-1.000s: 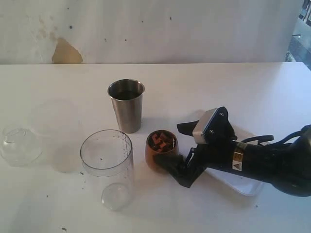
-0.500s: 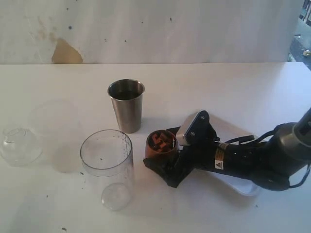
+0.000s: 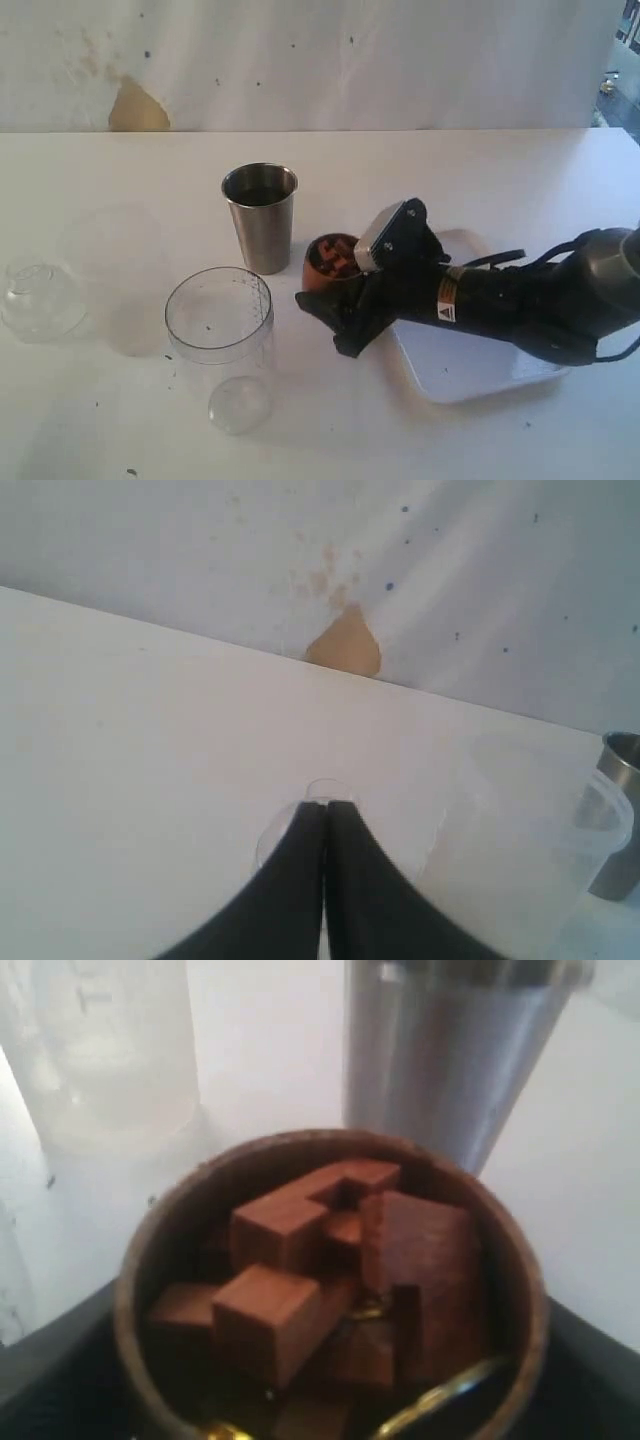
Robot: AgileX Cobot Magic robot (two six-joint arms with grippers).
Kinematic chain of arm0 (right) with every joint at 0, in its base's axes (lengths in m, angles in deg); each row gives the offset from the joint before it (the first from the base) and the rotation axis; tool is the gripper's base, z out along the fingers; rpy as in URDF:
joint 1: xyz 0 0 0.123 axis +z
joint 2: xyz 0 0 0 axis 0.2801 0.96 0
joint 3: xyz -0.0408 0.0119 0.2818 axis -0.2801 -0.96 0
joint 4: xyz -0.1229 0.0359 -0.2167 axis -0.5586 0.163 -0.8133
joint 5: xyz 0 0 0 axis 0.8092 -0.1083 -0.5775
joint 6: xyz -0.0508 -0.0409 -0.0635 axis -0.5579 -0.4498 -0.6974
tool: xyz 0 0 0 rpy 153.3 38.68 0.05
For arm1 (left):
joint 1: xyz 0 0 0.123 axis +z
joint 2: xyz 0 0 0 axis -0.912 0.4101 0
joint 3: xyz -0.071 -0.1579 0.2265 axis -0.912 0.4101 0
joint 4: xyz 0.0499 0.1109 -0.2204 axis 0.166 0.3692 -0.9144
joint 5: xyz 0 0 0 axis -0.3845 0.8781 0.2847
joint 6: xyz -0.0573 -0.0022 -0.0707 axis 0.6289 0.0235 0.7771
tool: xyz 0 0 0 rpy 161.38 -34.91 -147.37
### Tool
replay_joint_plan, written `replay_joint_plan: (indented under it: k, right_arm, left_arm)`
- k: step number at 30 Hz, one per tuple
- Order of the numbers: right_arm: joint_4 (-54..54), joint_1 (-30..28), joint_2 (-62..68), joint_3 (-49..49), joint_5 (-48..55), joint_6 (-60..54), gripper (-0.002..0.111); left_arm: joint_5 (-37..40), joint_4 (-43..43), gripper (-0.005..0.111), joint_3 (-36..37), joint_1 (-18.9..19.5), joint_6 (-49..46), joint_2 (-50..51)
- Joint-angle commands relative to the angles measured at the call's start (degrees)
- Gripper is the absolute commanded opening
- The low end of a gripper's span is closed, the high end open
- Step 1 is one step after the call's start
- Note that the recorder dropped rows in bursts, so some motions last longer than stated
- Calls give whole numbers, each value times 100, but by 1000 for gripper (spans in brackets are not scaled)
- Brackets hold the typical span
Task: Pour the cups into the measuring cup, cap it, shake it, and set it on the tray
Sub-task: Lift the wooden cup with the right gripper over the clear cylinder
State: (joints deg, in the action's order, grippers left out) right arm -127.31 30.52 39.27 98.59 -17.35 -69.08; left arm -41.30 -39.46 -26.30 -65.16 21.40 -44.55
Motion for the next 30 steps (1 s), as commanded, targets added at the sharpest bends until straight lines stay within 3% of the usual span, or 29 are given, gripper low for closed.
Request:
replay_joint_plan:
  k: [1,4,9,13,30]
  right_arm:
    - [-196,-1,-806,-4,-151,150,0]
    - [-207,141,-1395,11,58,127,0]
    - [-211,798,-2082,534,1834,64,0]
    - [-211,1212,-2153,1018,2689,-366,0]
    - [-222,1942,-2133,1183,3433,-3352,0]
  left_arm:
    - [-84,34,1,0,5,15,-27]
    - [-84,34,1,0,5,15,-27]
    - [-84,34,1,0,5,15,-27]
    - [-84,34,1,0,5,15,-27]
    - [-84,34,1,0,5,15,-27]
